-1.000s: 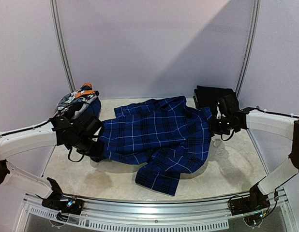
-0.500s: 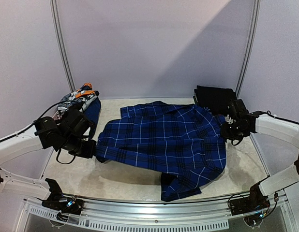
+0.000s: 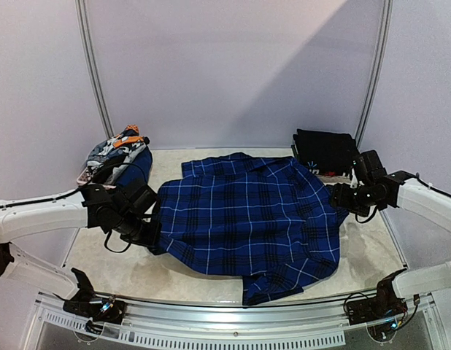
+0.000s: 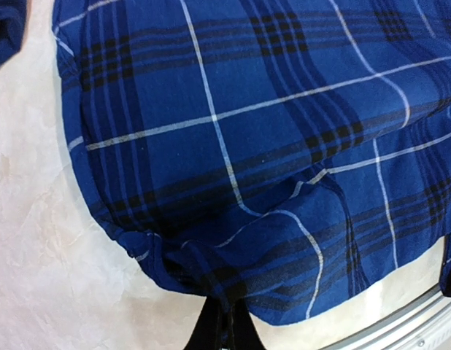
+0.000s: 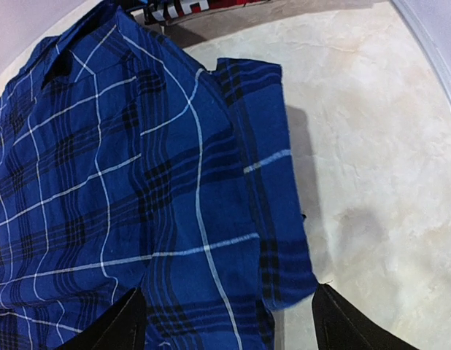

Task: Fold and stack the mixed laundry pile
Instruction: Smooth out the crumpled shirt at the center of the board, then move the flattened shirt to the center of the board, then place the flattened shirt at the center of the board.

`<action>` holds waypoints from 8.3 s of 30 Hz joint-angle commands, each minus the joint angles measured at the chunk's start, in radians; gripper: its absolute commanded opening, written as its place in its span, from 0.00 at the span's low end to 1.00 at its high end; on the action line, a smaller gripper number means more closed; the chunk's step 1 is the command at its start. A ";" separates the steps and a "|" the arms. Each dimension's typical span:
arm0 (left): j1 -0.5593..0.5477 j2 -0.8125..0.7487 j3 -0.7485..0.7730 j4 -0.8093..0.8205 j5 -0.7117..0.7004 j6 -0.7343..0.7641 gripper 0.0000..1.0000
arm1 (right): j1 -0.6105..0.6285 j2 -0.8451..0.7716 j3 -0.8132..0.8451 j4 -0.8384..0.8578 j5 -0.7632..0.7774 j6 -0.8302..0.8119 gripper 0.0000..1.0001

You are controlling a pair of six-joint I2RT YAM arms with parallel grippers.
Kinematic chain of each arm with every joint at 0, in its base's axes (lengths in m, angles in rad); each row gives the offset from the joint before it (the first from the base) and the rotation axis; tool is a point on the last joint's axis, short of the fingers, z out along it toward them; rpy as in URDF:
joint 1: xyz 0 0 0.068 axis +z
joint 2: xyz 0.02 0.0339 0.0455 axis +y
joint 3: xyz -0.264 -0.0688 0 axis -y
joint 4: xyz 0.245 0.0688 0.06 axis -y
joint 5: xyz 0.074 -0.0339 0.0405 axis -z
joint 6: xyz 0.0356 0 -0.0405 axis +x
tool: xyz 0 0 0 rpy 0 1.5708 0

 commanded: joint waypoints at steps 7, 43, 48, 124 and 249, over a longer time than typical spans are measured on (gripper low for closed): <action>-0.041 0.041 0.061 -0.060 0.017 0.042 0.06 | 0.025 -0.163 -0.014 0.018 0.018 0.013 0.81; 0.199 0.494 0.316 0.267 -0.086 0.182 0.58 | 0.122 0.722 0.491 0.070 -0.061 -0.176 0.78; 0.226 0.578 0.321 0.310 -0.045 0.184 0.55 | 0.122 0.803 0.533 0.053 -0.062 -0.182 0.78; 0.390 0.569 0.499 0.340 -0.024 0.240 0.50 | 0.085 0.909 0.987 -0.021 -0.331 -0.237 0.78; 0.200 1.037 0.515 1.283 0.716 -0.435 0.00 | 0.613 0.468 0.047 0.314 -0.232 -0.164 0.67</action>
